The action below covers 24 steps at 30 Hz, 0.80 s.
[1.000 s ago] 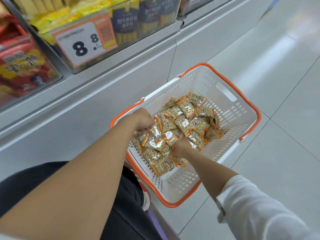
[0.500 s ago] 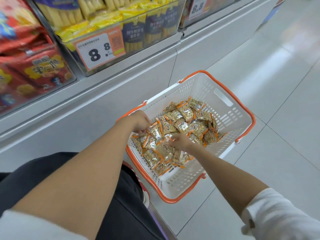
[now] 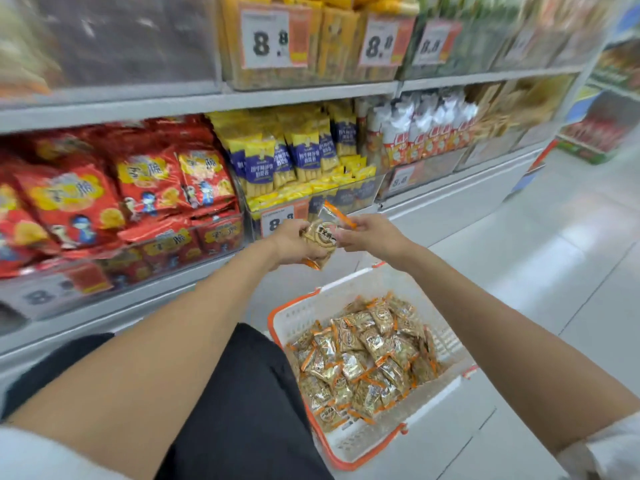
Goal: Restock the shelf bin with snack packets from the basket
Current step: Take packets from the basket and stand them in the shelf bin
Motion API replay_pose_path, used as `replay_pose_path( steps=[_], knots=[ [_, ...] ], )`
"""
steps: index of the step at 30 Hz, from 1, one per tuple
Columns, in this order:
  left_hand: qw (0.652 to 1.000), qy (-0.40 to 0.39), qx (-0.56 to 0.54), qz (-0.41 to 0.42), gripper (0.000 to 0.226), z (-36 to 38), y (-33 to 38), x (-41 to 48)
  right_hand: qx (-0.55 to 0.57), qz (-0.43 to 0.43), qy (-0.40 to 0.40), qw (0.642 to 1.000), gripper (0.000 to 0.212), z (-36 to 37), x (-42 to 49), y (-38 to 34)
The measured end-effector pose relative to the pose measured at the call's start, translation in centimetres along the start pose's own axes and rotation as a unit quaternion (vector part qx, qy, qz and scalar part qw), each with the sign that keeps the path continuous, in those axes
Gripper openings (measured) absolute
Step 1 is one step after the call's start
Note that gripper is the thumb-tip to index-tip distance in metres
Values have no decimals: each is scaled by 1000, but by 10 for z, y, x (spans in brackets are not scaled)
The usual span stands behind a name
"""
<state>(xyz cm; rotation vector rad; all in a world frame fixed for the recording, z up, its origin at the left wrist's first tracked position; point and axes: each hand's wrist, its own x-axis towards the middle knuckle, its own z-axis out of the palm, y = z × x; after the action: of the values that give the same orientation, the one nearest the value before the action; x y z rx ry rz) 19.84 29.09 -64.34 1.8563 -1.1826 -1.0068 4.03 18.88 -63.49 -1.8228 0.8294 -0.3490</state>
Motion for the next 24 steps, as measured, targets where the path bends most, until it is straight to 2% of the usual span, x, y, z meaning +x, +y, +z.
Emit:
replay_pose_path(
  steps=[2,4,10,11,14,15,17,20,24],
  knots=[
    [999,23,10,33,31,-22,17,-13,-38,-30,15,999,13,-2,2,-32],
    [996,58,11,60,34,-45,30,-27,-76,-61,38,995,21,-4,3,-65],
    [982,144,20,120,28,-112,60,-65,-81,-141,50,985,41,13,0,-150],
    [979,159,19,123,29,-125,65,-70,-81,-153,57,983,40,18,3,-162],
    [974,188,29,123,30,-164,80,-88,-70,-195,60,977,10,37,8,-206],
    [970,203,28,131,31,-179,84,-94,-63,-211,62,974,5,43,9,-221],
    [956,247,26,158,34,-211,96,-106,-46,-242,69,967,9,57,17,-251],
    [930,313,20,189,20,-263,112,-125,-47,-296,89,950,12,78,31,-296],
    [900,370,86,215,14,-322,127,-148,-24,-346,86,934,10,109,52,-348]
  ],
)
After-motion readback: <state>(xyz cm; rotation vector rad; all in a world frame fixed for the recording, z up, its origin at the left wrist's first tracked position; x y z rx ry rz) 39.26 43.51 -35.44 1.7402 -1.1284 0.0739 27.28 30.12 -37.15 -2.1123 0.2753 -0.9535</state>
